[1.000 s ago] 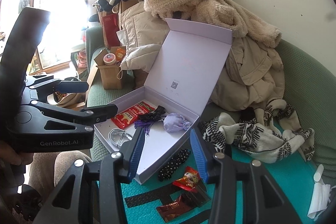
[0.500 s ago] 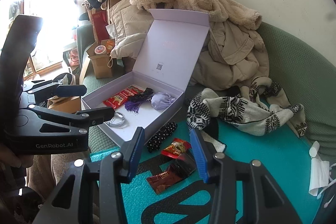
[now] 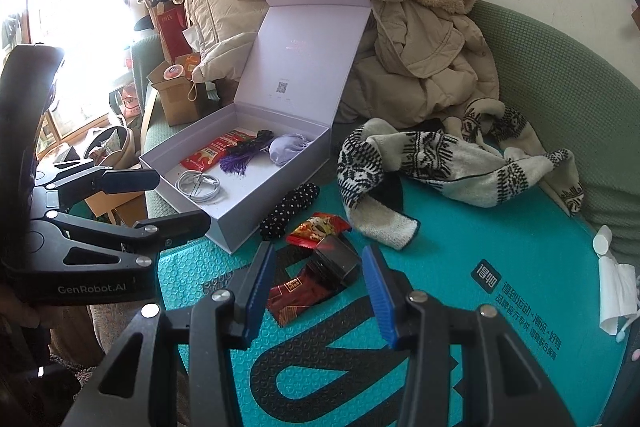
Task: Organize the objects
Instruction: 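Withdraw both grippers from the box back over the teal mat, then move the right gripper to the black translucent case while the left approaches the brown chocolate packet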
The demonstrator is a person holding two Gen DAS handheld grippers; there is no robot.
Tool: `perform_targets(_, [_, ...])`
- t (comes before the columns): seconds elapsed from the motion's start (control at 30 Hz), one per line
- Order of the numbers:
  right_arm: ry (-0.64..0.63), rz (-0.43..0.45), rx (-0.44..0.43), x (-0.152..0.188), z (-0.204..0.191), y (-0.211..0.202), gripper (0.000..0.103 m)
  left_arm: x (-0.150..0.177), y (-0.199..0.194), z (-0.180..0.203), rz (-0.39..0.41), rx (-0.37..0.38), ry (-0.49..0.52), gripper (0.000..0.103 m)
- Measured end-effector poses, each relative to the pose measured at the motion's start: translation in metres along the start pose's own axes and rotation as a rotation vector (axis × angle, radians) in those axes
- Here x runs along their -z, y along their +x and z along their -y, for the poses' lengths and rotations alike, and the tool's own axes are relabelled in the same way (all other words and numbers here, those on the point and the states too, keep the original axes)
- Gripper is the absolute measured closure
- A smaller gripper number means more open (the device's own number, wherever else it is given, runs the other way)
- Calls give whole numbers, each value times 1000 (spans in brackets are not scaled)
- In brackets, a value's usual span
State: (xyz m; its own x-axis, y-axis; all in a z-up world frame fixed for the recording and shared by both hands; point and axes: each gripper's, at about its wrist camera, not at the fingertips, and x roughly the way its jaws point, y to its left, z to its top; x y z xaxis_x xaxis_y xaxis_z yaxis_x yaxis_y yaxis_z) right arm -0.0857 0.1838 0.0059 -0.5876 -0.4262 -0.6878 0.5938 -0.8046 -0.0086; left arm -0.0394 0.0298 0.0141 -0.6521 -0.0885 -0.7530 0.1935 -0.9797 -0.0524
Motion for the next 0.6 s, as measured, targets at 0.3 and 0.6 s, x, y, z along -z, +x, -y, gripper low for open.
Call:
perform_targets(0.3, [46,-52,-19,24,18,20,58,14,23,14,-46,45,3,30])
perform_targets(0.6, [49,-89,-45,34,31,47,58,25,49,21,-93,63,14,30])
